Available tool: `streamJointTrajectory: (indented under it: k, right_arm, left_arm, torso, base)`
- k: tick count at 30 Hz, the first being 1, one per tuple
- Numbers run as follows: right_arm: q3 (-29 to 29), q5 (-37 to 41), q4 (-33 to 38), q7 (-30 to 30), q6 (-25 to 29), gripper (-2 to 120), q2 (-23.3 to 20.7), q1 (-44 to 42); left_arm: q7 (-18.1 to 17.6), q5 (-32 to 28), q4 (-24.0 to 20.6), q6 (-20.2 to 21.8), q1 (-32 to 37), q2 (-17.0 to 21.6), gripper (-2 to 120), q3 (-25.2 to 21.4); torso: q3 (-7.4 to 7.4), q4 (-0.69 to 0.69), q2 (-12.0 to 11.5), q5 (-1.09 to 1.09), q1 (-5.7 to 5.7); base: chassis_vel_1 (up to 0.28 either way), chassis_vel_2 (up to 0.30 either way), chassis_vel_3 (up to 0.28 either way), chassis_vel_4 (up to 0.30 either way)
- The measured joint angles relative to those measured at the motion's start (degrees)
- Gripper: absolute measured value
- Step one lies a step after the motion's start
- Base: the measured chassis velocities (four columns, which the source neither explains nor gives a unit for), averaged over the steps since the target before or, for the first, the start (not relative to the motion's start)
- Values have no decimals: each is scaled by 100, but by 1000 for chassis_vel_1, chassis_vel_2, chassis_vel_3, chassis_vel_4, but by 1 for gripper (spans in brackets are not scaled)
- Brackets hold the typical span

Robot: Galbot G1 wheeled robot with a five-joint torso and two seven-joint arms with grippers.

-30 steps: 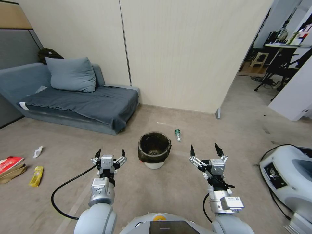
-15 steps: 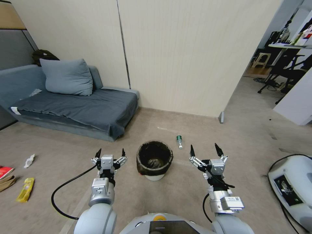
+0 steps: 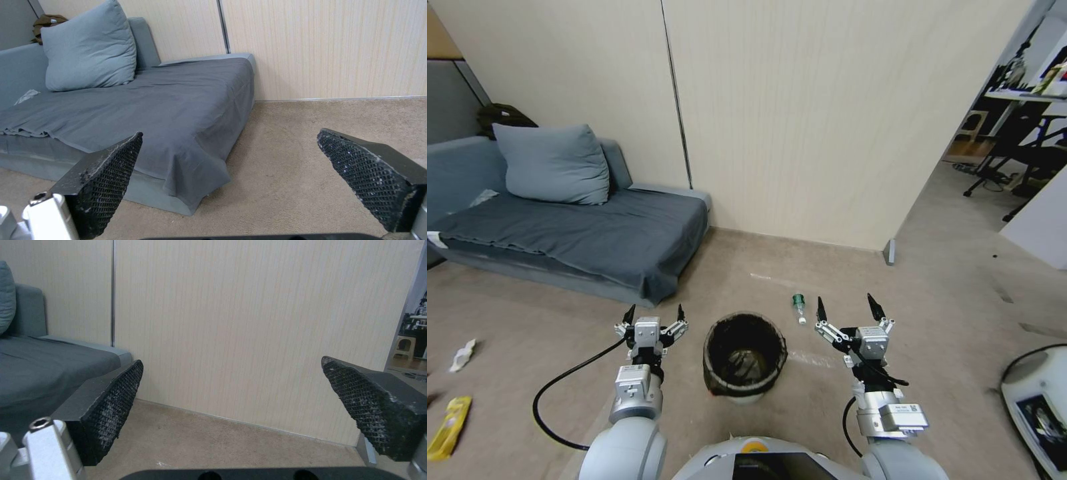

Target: Pick up the trash bin, then pick up the garbage from the floor and place it into the trash bin.

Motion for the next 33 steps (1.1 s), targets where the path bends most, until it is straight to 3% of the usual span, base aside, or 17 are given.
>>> streamJointTrajectory:
  k: [22,27,33]
  right_arm:
    - [4,-117,0,-98,251,100,0,17]
    - [7,-154,0,-94,278,100,0,20]
    - [8,-241,0,-85,307,100,0,22]
  left_arm:
    - [-17,13,0,83,50,-10,100,185]
    - [-10,-417,0,458,148,22,100,469]
    - [-21,-1549,0,1395,251,125,100,856]
  torso:
    - [0,0,0,1,0]
    - [0,0,0,1,0]
    - [0,0,0,1,0]
  base:
    - [0,0,0,0]
    - [0,0,0,0]
    - [0,0,0,0]
